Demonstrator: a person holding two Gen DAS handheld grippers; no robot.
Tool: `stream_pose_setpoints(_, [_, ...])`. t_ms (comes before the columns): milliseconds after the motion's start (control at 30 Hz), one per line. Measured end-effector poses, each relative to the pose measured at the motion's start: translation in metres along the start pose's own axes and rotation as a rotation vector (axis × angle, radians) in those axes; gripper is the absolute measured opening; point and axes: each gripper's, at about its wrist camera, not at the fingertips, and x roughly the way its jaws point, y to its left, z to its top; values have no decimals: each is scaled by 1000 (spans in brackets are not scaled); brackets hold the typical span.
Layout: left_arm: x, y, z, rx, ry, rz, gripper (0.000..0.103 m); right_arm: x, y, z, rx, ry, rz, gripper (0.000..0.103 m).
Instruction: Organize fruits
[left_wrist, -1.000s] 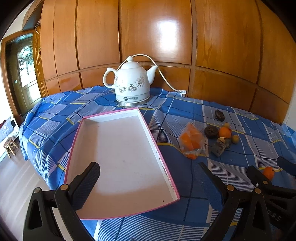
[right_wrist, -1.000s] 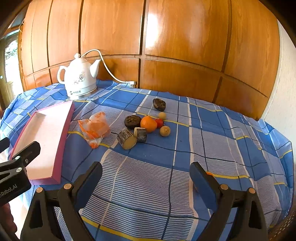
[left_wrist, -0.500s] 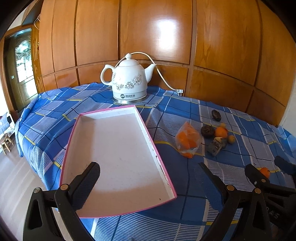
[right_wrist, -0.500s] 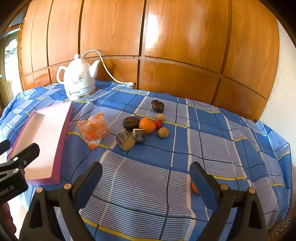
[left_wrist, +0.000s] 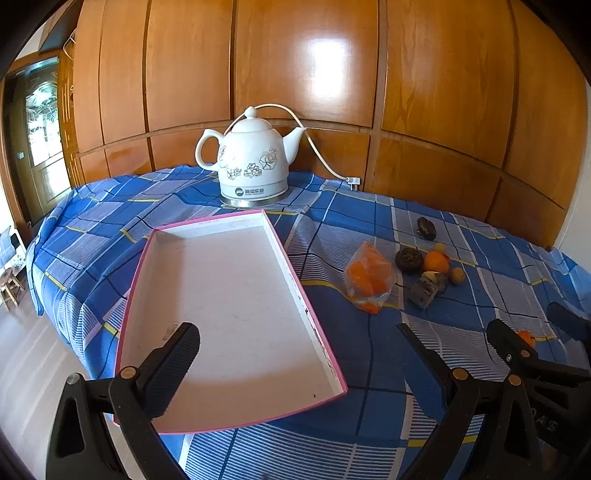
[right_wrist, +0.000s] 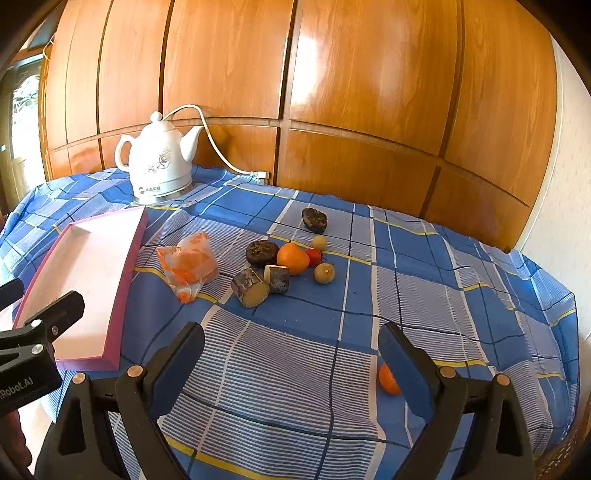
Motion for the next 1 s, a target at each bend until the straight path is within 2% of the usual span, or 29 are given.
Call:
stream_pose_setpoints(333, [-1, -5, 0, 24, 1, -19, 103, 0, -1, 1, 0, 2, 1, 97])
stream_pose_setpoints(600, [1, -3, -1, 7, 13, -33, 103, 3, -2, -2, 6, 9, 13, 97])
stream_pose_setpoints(1000, [2, -21, 5, 93, 21, -41, 103, 4, -26, 4, 37, 9, 28, 97])
